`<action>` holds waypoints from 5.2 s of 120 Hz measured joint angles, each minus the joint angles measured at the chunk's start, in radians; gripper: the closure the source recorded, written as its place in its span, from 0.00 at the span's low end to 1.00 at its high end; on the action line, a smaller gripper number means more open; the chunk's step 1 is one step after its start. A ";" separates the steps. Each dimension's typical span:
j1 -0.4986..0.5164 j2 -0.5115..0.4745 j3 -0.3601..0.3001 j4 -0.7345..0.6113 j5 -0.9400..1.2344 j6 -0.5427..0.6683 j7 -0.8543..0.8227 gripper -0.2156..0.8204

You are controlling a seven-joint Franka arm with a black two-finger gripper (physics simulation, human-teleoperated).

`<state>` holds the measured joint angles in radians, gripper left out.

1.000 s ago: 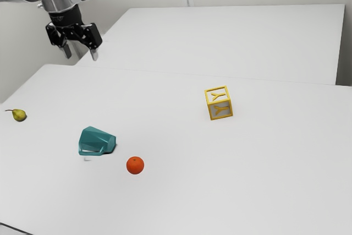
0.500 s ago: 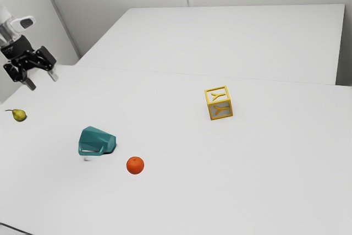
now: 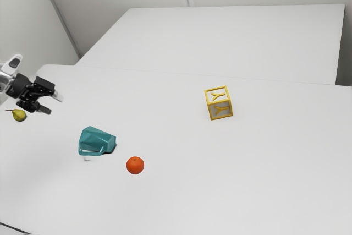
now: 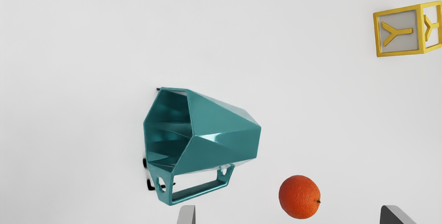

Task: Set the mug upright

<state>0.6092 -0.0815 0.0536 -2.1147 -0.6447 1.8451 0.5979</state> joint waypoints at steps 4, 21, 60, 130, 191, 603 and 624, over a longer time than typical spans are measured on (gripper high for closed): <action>0.004 0.006 0.000 -0.011 -0.017 0.014 0.022 0.23; 0.014 0.032 0.000 -0.028 -0.056 0.034 0.071 0.23; 0.040 0.141 0.000 -0.031 -0.077 0.028 0.118 0.23; 0.062 0.261 0.002 -0.026 -0.281 -0.013 0.309 0.23; 0.022 0.312 -0.006 -0.030 -0.290 -0.025 0.369 0.23; -0.652 0.071 -0.037 -0.142 0.869 0.456 -0.748 0.96; -0.671 0.099 -0.045 -0.141 0.886 0.483 -0.818 0.96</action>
<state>-0.0614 0.0177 0.0085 -2.2558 0.2416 2.3277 -0.2203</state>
